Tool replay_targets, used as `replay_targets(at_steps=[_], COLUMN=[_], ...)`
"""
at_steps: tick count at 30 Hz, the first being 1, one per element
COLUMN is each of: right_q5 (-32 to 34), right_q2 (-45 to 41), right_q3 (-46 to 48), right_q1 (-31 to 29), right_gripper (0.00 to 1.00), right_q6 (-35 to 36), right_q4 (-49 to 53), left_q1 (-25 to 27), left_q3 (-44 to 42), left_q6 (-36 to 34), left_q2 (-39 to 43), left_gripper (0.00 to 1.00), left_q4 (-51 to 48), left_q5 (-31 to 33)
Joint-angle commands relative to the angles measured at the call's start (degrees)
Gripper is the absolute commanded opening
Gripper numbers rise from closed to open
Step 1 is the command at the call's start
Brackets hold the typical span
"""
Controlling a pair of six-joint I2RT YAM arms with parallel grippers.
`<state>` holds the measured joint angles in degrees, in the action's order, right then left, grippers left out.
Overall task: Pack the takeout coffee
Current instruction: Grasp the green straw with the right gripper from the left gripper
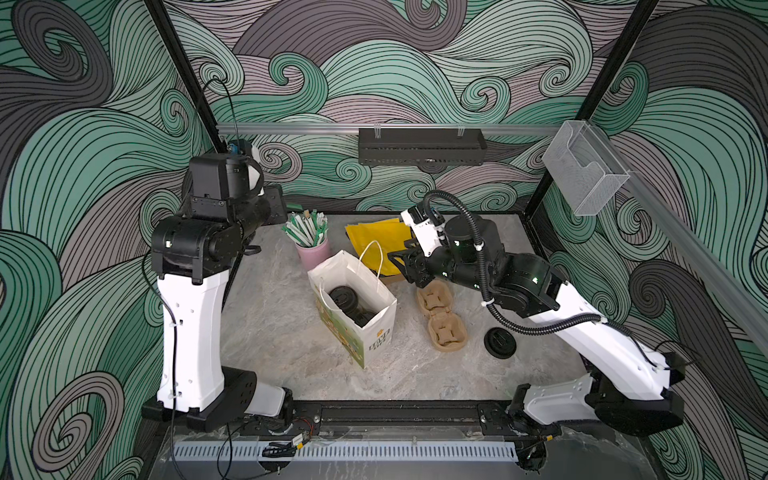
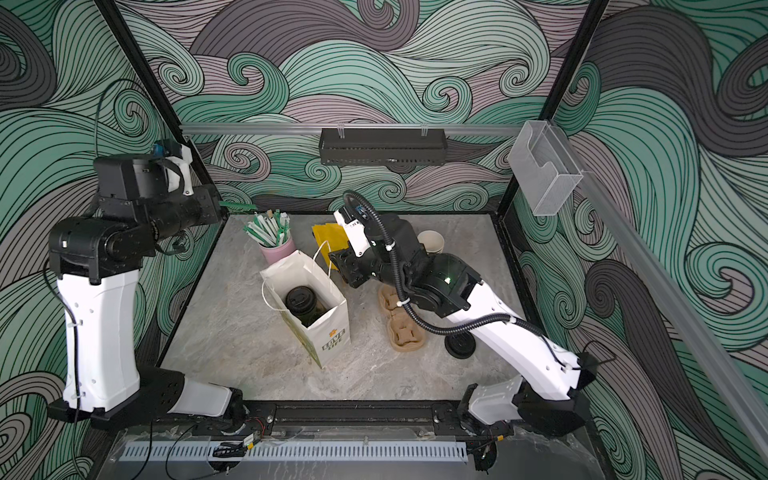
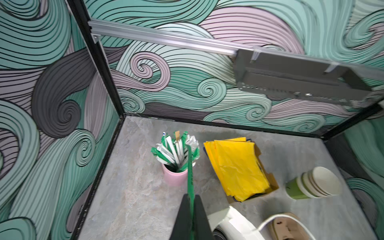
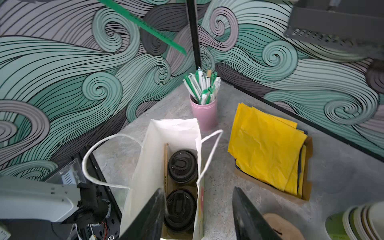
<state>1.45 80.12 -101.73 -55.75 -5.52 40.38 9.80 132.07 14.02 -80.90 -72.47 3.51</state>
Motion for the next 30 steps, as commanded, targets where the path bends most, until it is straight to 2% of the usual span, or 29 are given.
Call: replay_targets(at_steps=[1, 6, 10, 13, 18, 24, 27, 30], right_q5=[-10.0, -10.5, -2.7, 0.7, 2.5, 7.2, 9.5, 12.4], right_q2=[2.5, 6.8, 11.8, 13.1, 16.0, 18.8, 19.4, 19.6], right_q3=[-4.0, -10.0, -16.5, -17.7, -20.2, -22.7, -23.2, -23.3], right_q1=[-0.8, -3.0, -6.6, -7.4, -9.0, -11.3, -11.8, -12.5], right_gripper=[0.52, 0.52, 0.53, 0.53, 0.52, 0.46, 0.40, 0.30], right_q6=[10.4, 20.8, 31.1, 33.2, 36.4, 40.7, 41.6, 42.2], right_q4=[-1.1, -3.3, -2.0, -4.0, -1.6, -0.1, -0.1, -1.0], left_q1=[0.4, 0.4, 0.4, 0.4, 0.4, 0.4, 0.4, 0.3], left_q3=[-0.3, -4.2, -9.3, -12.7, -19.4, -21.3, -22.1, -22.3], left_q6=[5.5, 8.6, 9.4, 9.5, 11.1, 10.5, 9.8, 8.9], left_q2=[2.1, 5.6, 8.6, 10.2, 14.6, 16.1, 16.7, 16.7], left_gripper=[0.00, 0.00, 0.00, 0.00, 0.00, 0.00, 0.00, 0.00], left_q4=[-1.0, 1.8, 3.7, 4.2, 7.3, 7.0, 6.3, 5.0], left_q5=[-15.4, -27.4, -32.0, -35.4, -37.6, -39.9, -40.0, -39.5])
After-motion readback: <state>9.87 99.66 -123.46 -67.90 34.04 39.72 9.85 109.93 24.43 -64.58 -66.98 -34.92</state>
